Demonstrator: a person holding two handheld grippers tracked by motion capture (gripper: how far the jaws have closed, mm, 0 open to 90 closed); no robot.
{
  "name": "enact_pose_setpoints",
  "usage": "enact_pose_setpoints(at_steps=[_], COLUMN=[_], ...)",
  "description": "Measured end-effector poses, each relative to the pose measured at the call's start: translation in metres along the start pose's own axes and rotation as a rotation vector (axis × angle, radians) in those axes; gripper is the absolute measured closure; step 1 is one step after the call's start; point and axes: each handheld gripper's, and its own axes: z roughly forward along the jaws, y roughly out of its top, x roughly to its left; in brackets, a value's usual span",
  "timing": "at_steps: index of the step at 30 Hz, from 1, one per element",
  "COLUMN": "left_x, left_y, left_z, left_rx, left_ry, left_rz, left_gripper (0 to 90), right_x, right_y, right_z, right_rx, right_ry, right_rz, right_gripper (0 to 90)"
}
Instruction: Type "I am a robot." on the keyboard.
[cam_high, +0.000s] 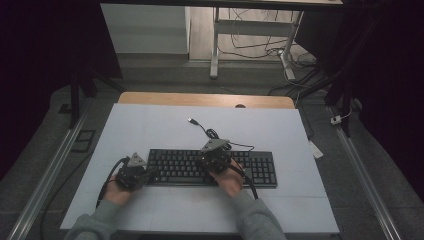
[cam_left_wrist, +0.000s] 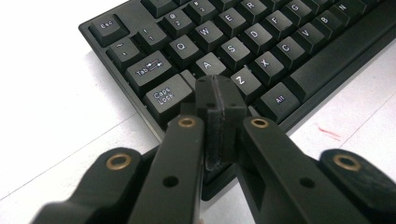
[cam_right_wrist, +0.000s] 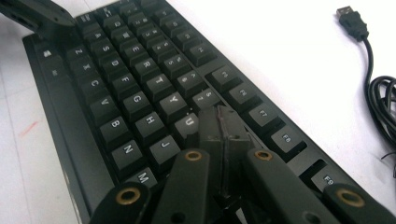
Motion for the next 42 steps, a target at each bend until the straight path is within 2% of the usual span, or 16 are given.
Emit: enact_pose_setpoints(at_steps=[11,17,20,21,25,29,34,42], left_x=[0.001,0.000,0.000,0.001,0.002,0.004,0.004,0.005], left_y=[0.000,0.000,0.000,0.000,-0.001,-0.001,-0.001,-0.001], left_z=[0.000,-0.001,-0.005,-0.006,-0.010,-0.011,-0.011,-0.012], left_rx=[-0.002,-0.008,-0.041,-0.048,-0.081,-0.088,-0.092,-0.104], left_ry=[-0.004,0.000,-0.003,-0.005,-0.016,-0.026,-0.023,-0.021], left_rz=[-0.004,-0.002,-0.009,-0.010,-0.023,-0.034,-0.034,-0.045], left_gripper=[88.7,88.6,87.5,85.3,75.6,67.1,59.5,48.1], right_x=[0.001,0.000,-0.001,-0.003,-0.007,-0.009,-0.009,-0.011], right_y=[-0.001,0.002,0.001,0.000,-0.003,-0.005,-0.005,-0.006], right_z=[0.003,-0.011,-0.017,-0.020,-0.024,-0.025,-0.025,-0.031], right_rx=[0.015,-0.068,-0.085,-0.091,-0.096,-0.099,-0.097,-0.102], right_ry=[-0.004,0.007,0.008,0.009,0.016,0.022,0.025,0.016], right_rz=[-0.005,0.005,0.007,0.007,0.032,0.043,0.041,0.044], right_gripper=[89.7,89.7,89.6,88.6,74.6,65.7,59.4,56.1])
